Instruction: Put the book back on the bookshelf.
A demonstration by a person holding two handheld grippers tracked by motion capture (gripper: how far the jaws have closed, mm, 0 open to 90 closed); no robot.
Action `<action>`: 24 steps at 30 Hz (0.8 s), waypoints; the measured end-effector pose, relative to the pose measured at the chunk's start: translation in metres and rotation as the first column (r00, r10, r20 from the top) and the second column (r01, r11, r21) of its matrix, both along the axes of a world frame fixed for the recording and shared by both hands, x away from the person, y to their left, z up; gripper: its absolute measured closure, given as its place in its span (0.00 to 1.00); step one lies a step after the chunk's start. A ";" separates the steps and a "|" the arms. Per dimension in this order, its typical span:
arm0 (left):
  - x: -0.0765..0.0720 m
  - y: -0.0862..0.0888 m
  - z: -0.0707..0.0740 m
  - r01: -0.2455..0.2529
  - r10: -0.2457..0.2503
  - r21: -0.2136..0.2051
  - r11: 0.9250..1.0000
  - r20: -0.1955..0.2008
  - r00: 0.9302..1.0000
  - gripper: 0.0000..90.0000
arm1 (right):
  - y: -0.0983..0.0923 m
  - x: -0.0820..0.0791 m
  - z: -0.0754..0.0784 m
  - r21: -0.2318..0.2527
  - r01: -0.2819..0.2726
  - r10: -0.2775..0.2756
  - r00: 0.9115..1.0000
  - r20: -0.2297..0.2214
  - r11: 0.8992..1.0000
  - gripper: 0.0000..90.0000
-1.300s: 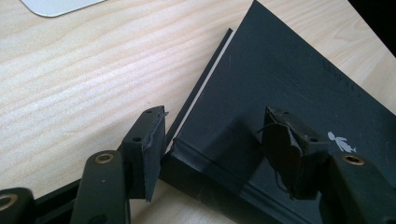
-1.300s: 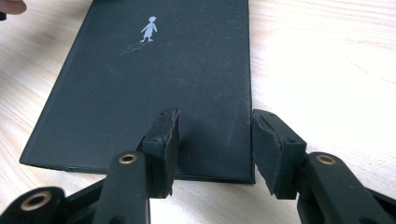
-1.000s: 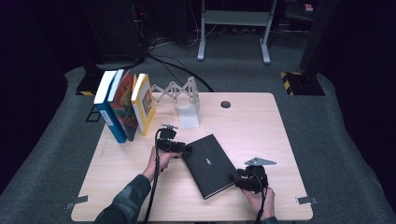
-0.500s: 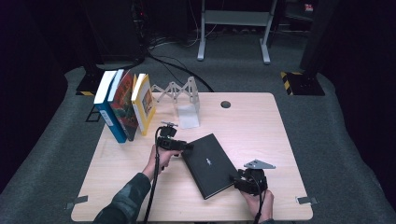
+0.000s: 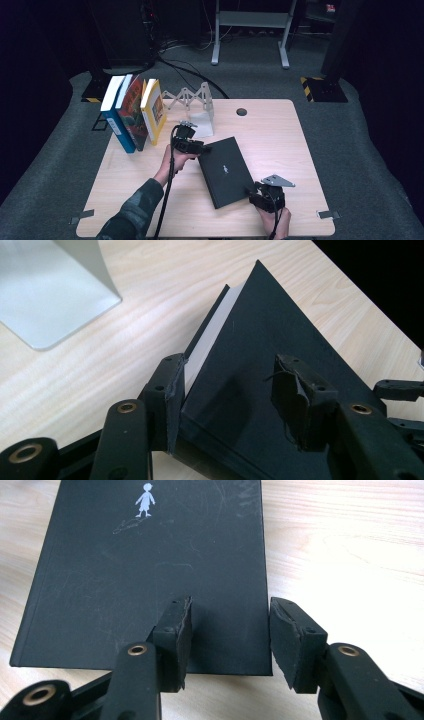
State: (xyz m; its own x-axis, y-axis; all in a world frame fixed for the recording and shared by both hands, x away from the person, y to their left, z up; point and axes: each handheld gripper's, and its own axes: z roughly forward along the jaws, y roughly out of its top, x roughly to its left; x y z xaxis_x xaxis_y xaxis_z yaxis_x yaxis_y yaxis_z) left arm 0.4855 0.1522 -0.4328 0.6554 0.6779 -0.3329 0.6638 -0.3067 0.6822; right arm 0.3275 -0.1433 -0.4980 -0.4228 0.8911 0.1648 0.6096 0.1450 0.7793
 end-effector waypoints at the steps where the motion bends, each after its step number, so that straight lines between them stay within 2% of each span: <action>1: 0.000 -0.001 0.004 0.000 0.000 0.007 1.000 0.009 1.000 0.53 | 0.001 0.000 0.000 0.003 0.001 -0.001 1.000 0.001 1.000 0.58; 3: -0.001 -0.001 0.010 -0.004 0.003 0.009 1.000 0.027 1.000 0.53 | 0.002 0.002 -0.001 0.008 0.001 -0.001 1.000 0.004 1.000 0.58; 4: -0.002 -0.002 0.013 -0.004 0.003 0.010 1.000 0.050 0.999 0.54 | 0.003 0.002 -0.001 0.005 -0.001 0.001 1.000 0.005 1.000 0.58; 7: -0.005 -0.001 0.021 0.000 -0.001 0.012 1.000 0.066 0.998 0.54 | 0.004 0.004 -0.002 0.014 0.000 0.000 1.000 0.013 1.000 0.58; 13: -0.014 -0.005 0.038 0.008 -0.010 0.016 1.000 0.133 0.991 0.55 | 0.006 0.006 -0.003 0.022 0.001 -0.002 1.000 0.022 1.000 0.58; 18: -0.021 -0.012 0.051 0.016 -0.021 0.027 1.000 0.189 0.982 0.56 | 0.006 0.010 -0.006 0.043 0.001 -0.002 1.000 0.026 0.999 0.59; 24: -0.031 -0.018 0.064 0.028 -0.037 0.040 0.999 0.234 0.972 0.56 | 0.008 0.013 -0.007 0.037 0.005 -0.007 0.999 0.035 0.999 0.59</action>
